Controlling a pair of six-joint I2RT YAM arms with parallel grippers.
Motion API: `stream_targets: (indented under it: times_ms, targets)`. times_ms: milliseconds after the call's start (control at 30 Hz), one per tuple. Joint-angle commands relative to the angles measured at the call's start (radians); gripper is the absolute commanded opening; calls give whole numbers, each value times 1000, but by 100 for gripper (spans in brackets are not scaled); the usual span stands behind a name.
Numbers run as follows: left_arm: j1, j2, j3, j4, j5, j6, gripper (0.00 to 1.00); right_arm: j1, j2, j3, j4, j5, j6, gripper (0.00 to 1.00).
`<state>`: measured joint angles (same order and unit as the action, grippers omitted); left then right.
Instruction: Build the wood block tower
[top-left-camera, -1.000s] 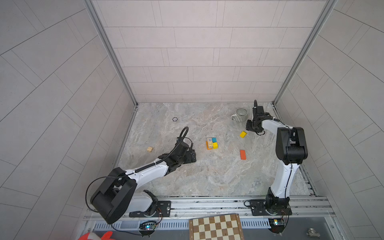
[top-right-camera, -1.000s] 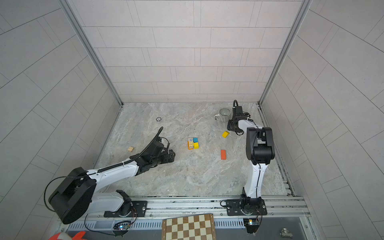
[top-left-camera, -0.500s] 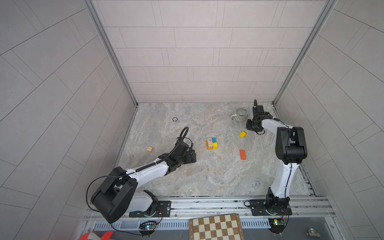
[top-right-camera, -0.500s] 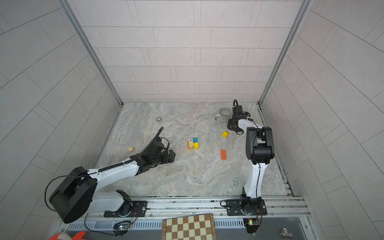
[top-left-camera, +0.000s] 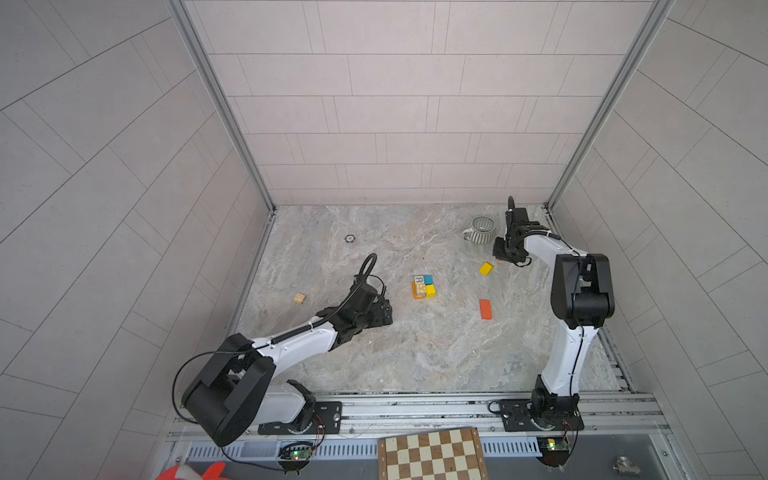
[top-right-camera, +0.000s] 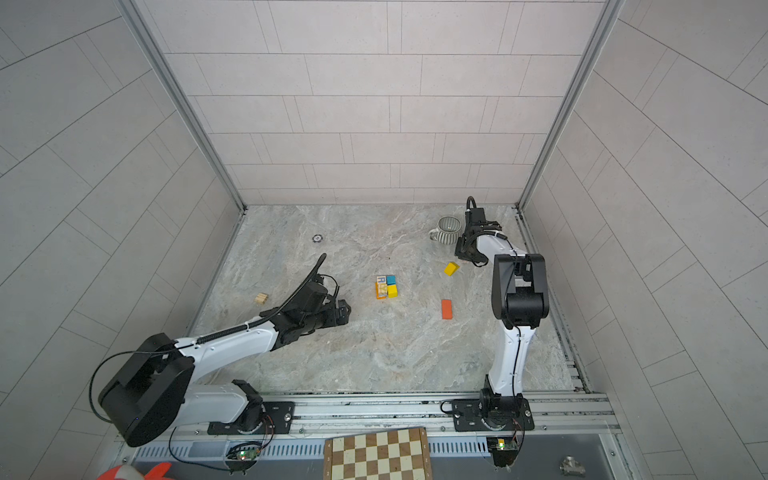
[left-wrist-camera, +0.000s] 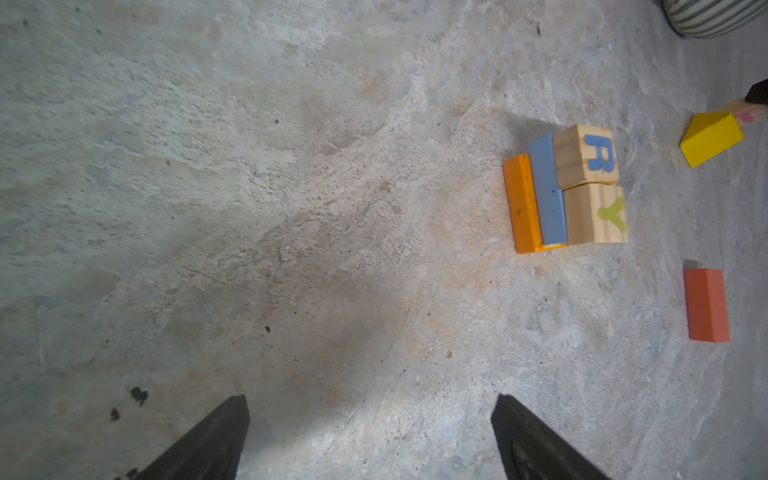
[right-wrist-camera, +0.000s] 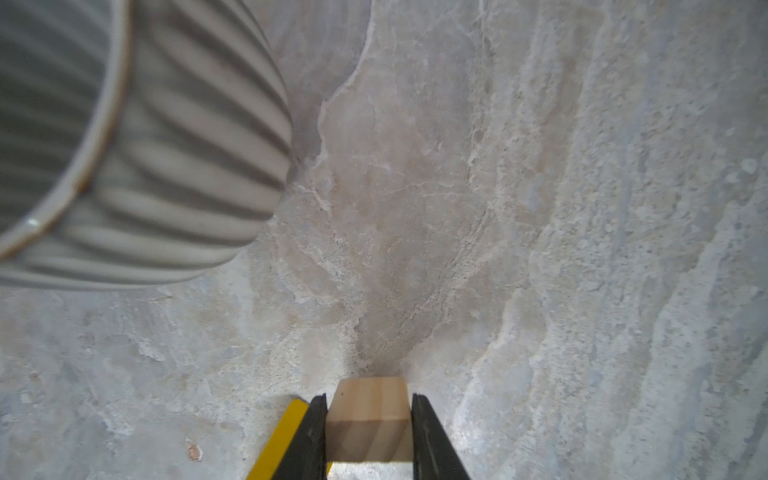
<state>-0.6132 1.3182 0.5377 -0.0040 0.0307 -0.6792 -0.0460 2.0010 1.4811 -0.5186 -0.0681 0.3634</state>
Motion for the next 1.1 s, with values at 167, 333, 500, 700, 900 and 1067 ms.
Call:
stream_targets:
  times_ms: [167,333,500,700,900,1067]
  targets:
    - [6,-50,-5,-11,-41,11,97,35,-136,22,-215,-50,29,27]
    - [5,-112,5,-88,-92,5,97,86,-230,2,-302,-60,6,26]
    - [4,-167,59,-232,-131,6,98,169,-338,-45,-351,-71,-1,26]
    - [3,-245,107,-392,-186,20,100,294,-394,-84,-423,-92,-9,26]
    - [-6,-343,97,-463,-197,10,100,412,-413,-170,-443,-90,-11,26]
    - [-7,-385,78,-497,-246,25,100,498,-379,-245,-444,-108,-21,26]
